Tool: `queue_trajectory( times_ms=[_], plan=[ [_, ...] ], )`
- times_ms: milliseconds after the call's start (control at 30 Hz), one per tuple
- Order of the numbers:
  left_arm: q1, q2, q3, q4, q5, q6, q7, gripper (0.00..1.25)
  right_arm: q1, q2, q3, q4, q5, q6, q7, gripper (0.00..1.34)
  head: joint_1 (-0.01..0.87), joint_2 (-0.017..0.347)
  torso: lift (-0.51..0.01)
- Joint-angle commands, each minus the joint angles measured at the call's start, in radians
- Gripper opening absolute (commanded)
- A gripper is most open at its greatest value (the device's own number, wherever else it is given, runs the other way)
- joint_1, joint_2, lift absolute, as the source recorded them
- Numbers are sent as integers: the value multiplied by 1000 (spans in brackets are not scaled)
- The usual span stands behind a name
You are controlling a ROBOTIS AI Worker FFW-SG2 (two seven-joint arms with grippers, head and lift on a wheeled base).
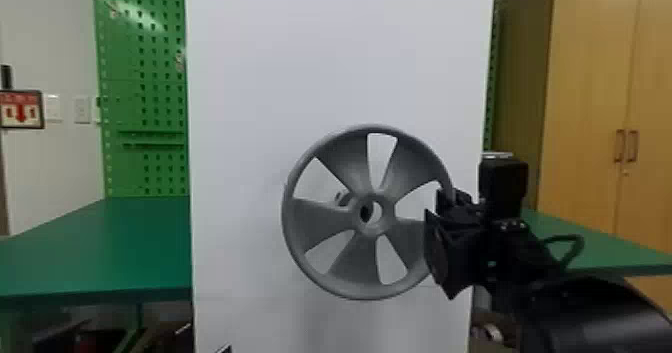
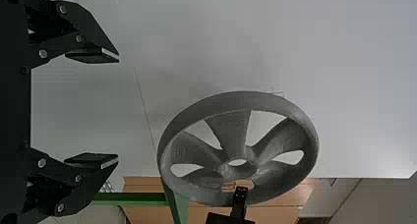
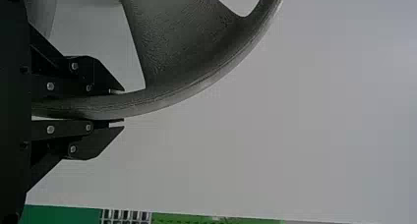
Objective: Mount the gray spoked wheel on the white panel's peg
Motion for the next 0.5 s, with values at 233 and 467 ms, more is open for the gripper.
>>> queue_trajectory(
  times_ms=[233,467],
  plan=[
    [-2,3,-3,0,-2,0,0,729,-8,-1,-3,65,14,-88,25,213,123,-8,-399],
    [-2,3,-3,0,-2,0,0,729,-14,-4,-1,98,20,-121,28,213,123,-8,-399]
  ],
)
